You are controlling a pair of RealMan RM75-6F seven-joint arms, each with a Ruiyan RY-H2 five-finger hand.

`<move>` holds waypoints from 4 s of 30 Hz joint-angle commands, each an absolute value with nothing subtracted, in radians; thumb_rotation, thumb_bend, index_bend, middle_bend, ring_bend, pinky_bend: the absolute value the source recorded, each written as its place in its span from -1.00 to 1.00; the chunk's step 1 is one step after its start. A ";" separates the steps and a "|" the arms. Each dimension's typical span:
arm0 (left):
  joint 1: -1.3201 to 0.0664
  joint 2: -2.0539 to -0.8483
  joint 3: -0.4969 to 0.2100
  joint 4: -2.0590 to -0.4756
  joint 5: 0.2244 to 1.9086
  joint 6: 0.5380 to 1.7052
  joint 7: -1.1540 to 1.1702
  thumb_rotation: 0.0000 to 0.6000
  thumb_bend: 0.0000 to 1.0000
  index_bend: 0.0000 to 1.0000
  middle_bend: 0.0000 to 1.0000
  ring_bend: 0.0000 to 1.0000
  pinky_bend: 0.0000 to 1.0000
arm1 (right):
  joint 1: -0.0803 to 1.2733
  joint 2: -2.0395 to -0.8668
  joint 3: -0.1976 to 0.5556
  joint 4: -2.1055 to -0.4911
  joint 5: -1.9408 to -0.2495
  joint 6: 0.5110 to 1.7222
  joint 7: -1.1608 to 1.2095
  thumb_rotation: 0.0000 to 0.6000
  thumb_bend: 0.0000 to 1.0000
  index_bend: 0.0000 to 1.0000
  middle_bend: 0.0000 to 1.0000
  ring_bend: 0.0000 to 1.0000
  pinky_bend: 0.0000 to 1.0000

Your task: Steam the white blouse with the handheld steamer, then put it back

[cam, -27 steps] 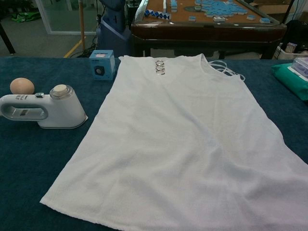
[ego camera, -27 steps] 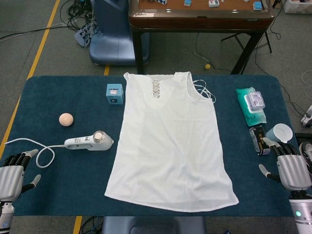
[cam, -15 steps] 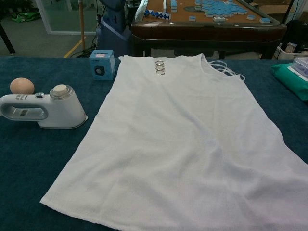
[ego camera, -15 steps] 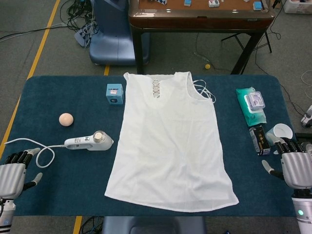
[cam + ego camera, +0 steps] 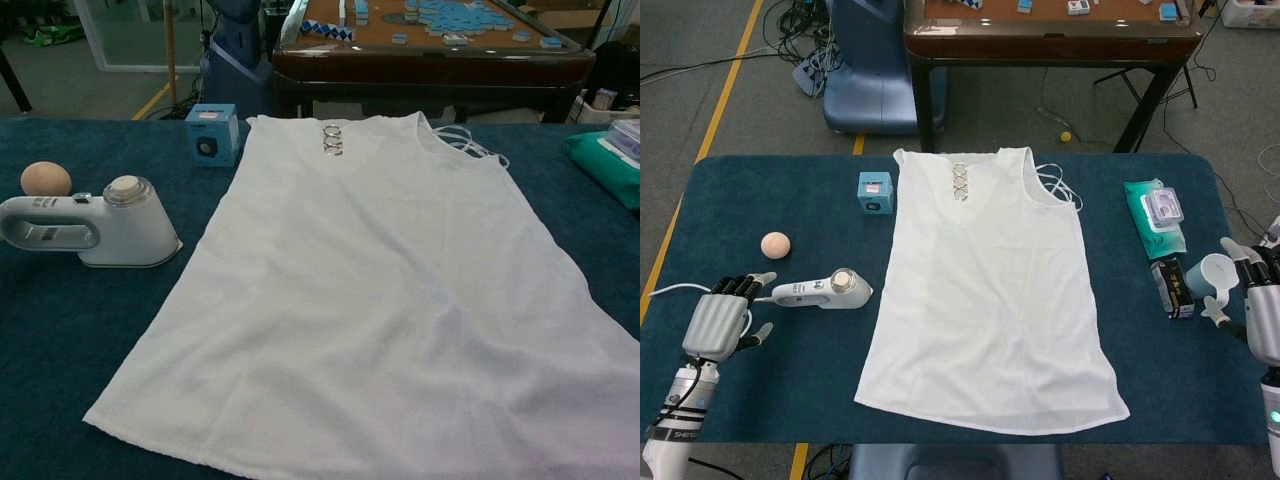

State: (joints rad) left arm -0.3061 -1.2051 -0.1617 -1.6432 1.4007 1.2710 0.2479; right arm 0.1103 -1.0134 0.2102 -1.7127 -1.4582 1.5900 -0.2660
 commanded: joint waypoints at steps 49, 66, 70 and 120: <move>-0.585 -1.625 -0.252 -1.071 1.101 1.092 0.381 1.00 -0.60 -0.28 -0.25 -0.39 -0.61 | 0.051 -0.988 0.172 -1.704 -1.429 1.615 -0.176 1.00 -0.52 -0.64 -0.41 -0.57 -0.58; -0.609 -1.663 -0.223 -1.105 1.129 1.090 0.421 1.00 -0.60 -0.07 -0.20 -0.38 -0.61 | 0.036 -0.987 0.161 -1.683 -1.424 1.610 -0.124 1.00 -0.52 -0.64 -0.41 -0.57 -0.58; -0.614 -1.668 -0.227 -1.109 1.120 1.092 0.436 1.00 -0.60 0.00 -0.13 -0.32 -0.61 | 0.032 -0.986 0.159 -1.679 -1.424 1.611 -0.115 1.00 -0.52 -0.64 -0.41 -0.57 -0.58; -0.583 -1.589 -0.223 -1.070 1.278 1.082 -0.131 1.00 -0.41 0.55 0.61 0.39 0.53 | 0.104 -0.973 0.093 -1.749 -1.536 1.454 -0.091 1.00 -0.51 -0.64 -0.41 -0.57 -0.58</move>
